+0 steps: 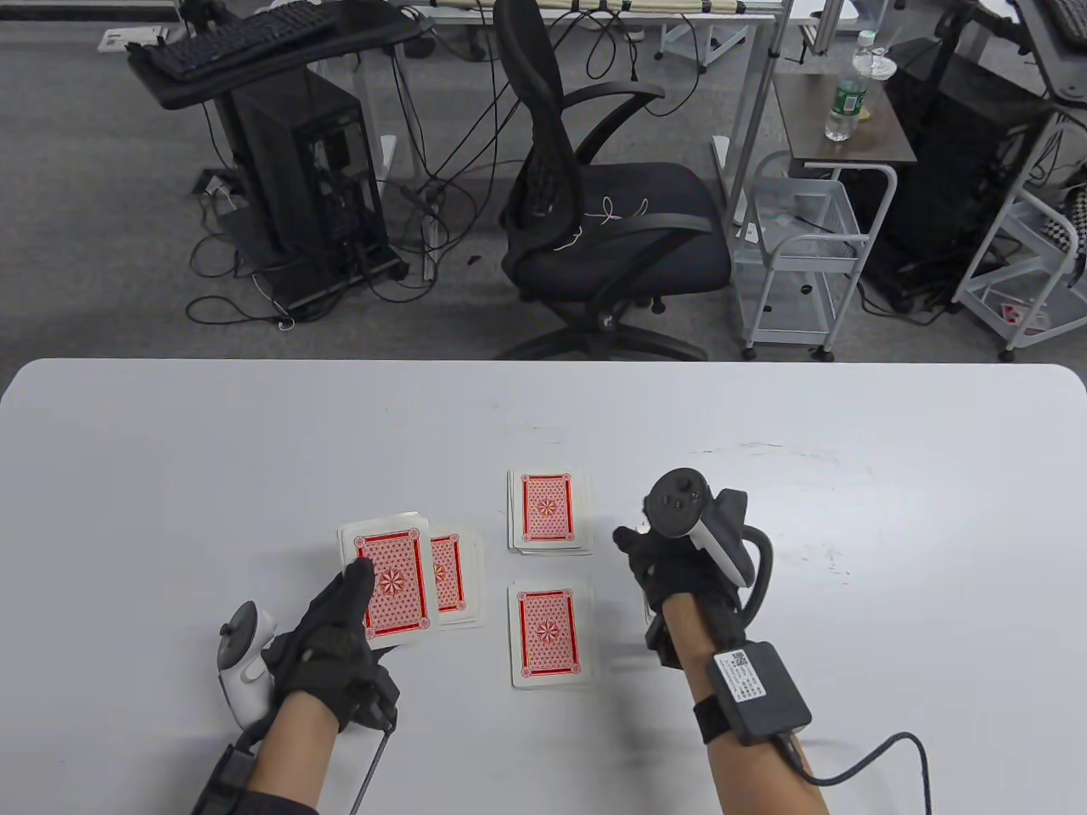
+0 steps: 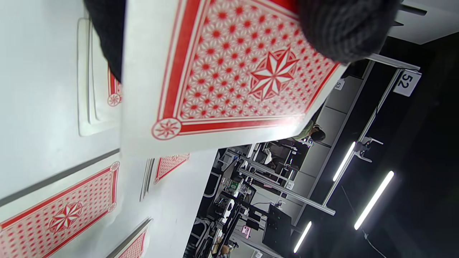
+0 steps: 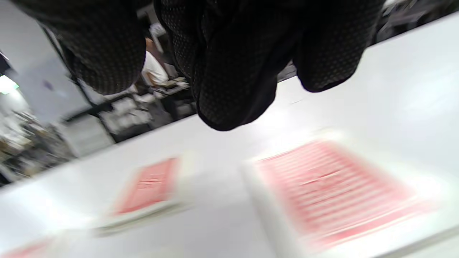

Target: Four-player card dealing with fan arrangement

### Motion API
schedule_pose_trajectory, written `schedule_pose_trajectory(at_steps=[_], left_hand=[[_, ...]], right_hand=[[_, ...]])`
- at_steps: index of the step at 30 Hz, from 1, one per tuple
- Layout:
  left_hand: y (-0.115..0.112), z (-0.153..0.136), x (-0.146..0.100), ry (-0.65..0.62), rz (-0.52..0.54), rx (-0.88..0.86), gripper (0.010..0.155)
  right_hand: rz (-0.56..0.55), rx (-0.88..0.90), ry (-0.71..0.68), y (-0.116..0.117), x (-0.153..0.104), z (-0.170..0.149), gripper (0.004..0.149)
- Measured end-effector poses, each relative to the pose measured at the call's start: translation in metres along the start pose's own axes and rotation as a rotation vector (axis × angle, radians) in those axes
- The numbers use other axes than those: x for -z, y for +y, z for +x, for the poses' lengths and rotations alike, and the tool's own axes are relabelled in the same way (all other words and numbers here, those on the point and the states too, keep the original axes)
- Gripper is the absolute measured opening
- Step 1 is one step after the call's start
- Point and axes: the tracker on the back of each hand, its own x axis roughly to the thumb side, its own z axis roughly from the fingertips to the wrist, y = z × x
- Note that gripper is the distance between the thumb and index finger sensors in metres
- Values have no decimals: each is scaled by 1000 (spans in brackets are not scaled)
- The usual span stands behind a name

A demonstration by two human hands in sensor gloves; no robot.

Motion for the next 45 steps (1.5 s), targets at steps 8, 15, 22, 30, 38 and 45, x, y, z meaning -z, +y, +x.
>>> schedule_pose_trajectory(at_steps=[8,15,22,30,38,45], left_hand=[[-19,-6,-4,8,-60,65,46],[-27,-7,-7,-5,-63,105,45],[-25,-9,-3,34,-111,56,47],[-2,-7,2,57,-46,39,47],[-2,-7,1,48,-43,35,47],[0,-7,1,45,-28,43,47]], right_hand=[[187,499,-289,81,-26,68,70],[146,511,-220,93,-29,71,53],[217,643,-208,90,-18,48,55],[222,543,-158,64,-11,5,66],[211,-20,-59,80,-9,4,74],[202,-427,18,100,-9,16,74]])
